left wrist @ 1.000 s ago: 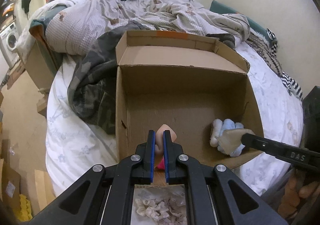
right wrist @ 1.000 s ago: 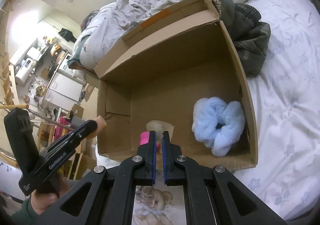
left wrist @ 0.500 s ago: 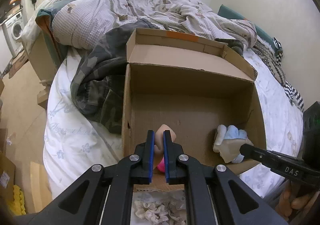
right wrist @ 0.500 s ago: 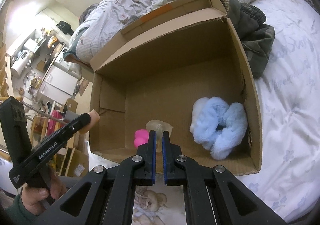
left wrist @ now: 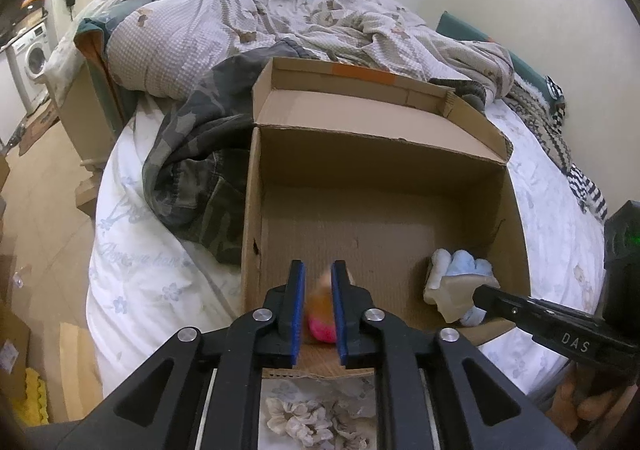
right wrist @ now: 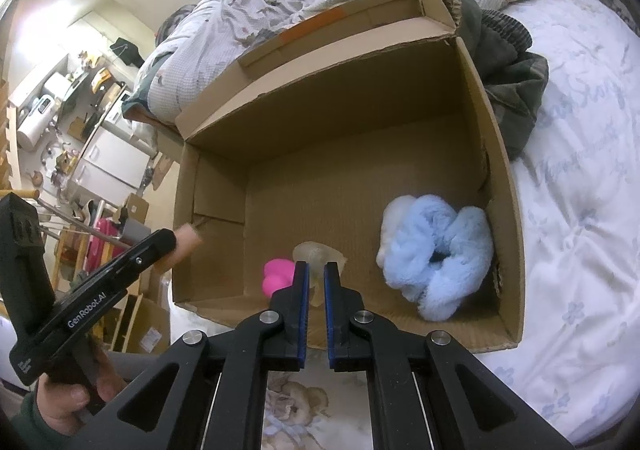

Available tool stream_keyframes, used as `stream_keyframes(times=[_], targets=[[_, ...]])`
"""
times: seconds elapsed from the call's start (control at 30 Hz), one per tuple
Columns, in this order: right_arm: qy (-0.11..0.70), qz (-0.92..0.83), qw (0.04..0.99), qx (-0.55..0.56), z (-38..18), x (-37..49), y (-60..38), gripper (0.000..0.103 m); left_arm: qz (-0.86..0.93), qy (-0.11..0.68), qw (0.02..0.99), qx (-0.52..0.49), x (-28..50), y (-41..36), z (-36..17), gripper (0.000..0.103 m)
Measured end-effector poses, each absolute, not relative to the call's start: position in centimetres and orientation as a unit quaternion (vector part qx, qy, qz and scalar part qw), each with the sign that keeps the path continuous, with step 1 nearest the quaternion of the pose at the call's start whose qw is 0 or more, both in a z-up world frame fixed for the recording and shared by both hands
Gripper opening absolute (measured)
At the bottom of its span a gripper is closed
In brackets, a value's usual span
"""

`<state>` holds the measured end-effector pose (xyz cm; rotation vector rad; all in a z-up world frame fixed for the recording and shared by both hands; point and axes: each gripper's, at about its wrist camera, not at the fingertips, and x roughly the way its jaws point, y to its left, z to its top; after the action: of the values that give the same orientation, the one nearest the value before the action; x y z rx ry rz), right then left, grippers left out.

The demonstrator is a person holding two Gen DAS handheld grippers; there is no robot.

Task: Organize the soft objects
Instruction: 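Lower the tan cylinder into the box and open the left tool, then withdraw both tools back toward the items on the bed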

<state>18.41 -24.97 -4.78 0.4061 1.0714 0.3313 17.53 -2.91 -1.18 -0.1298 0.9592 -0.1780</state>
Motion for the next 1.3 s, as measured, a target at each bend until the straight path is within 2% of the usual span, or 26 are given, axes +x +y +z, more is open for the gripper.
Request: stream_keyframes(times=[0.07,0.13,0.17,0.2,0.23,0.27,0.3,0.37,0.53,0.67,1.3], targets=[[0.501,0.155,0.83,0.19,-4.6,18.4,-24.9,0.008,-0.087,0.461,0.881,-0.06,17.5,-2.9,-1.1,0.018],[0.498,0.155,0.832,0.19,-4.5,18.6,-24.8,0.009,-0.085,0.46,0.882,-0.057,17.4,-2.9,-0.9,0.035],[0.497,0.154,0.832,0.192,-4.5,18.6,-24.9,0.011,-0.08,0.456,0.885,-0.052,17.3,-2.9,-0.7,0.054],[0.495,0.153,0.833,0.194,-4.4,18.7,-25.0,0.016,-0.076,0.451,0.888,-0.049,17.1,-3.0,-0.5,0.067],[0.493,0.151,0.834,0.195,-4.4,18.7,-25.1,0.019,-0.073,0.443,0.892,-0.047,17.0,-3.0,-0.2,0.069],[0.49,0.149,0.836,0.196,-4.3,18.7,-25.1,0.029,-0.074,0.436,0.896,-0.048,16.8,-2.9,0.1,0.069],[0.487,0.145,0.839,0.195,-4.2,18.7,-25.3,0.05,-0.079,0.432,0.897,-0.047,16.8,-2.9,0.4,0.069],[0.474,0.138,0.847,0.196,-3.9,18.6,-25.5,0.083,-0.069,0.429,0.9,-0.041,16.8,-2.8,0.7,0.07],[0.468,0.131,0.854,0.185,-3.5,18.6,-25.4,0.086,-0.043,0.432,0.9,-0.031,17.0,-2.4,0.6,0.07],[0.46,0.121,0.863,0.169,-3.1,18.3,-25.1,0.103,-0.043,0.428,0.902,-0.038,16.8,-2.1,0.8,0.07],[0.447,0.118,0.871,0.164,-2.1,15.6,-25.2,0.103,-0.029,0.438,0.898,-0.028,14.2,-0.9,1.3,0.07]])
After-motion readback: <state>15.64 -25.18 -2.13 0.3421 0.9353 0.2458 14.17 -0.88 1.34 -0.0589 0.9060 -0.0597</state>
